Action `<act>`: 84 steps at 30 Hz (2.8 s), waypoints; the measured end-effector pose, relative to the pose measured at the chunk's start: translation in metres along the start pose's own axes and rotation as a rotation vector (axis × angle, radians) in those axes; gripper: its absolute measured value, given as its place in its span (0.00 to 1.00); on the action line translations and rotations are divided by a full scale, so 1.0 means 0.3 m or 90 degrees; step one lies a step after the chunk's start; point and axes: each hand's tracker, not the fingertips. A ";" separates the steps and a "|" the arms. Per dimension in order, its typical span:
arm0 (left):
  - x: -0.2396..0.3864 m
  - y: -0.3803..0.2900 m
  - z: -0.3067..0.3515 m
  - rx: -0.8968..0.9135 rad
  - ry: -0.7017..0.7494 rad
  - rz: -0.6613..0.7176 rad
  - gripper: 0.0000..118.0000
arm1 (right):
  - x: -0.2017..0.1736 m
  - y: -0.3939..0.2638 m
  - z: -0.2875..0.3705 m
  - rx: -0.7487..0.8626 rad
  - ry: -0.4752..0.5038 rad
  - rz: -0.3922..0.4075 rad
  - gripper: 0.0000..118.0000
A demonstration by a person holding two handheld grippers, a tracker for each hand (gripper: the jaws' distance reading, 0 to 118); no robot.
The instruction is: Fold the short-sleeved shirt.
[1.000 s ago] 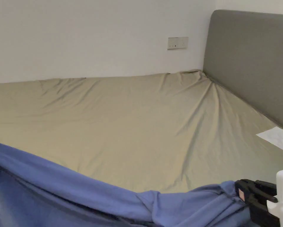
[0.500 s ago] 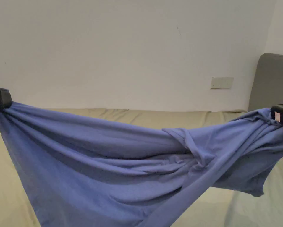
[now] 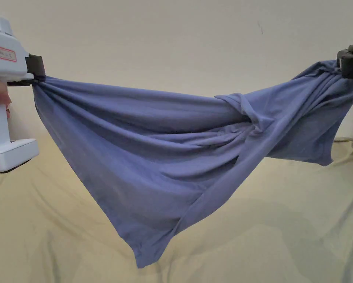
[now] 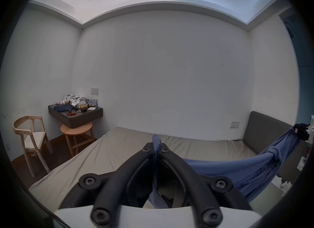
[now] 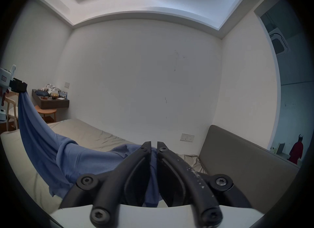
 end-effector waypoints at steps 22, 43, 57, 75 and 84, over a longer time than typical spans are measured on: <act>0.025 -1.155 0.418 -0.180 -0.061 -0.076 0.02 | -0.245 -1.074 0.566 -0.220 0.056 -0.150 0.07; -0.184 -1.309 0.863 -0.404 -0.120 -0.149 0.02 | -0.229 -1.205 1.190 -0.481 0.157 -0.076 0.07; -0.151 -1.198 1.209 -0.192 -0.096 0.039 0.91 | -0.299 -1.048 1.486 -0.208 0.083 -0.176 0.89; -0.322 -1.444 1.039 -0.396 0.000 0.011 0.73 | -0.500 -1.061 1.436 -0.258 0.207 -0.140 0.01; -0.233 -1.566 0.869 -0.498 -0.031 -0.023 0.73 | -0.561 -1.060 1.400 -0.265 0.243 -0.157 0.01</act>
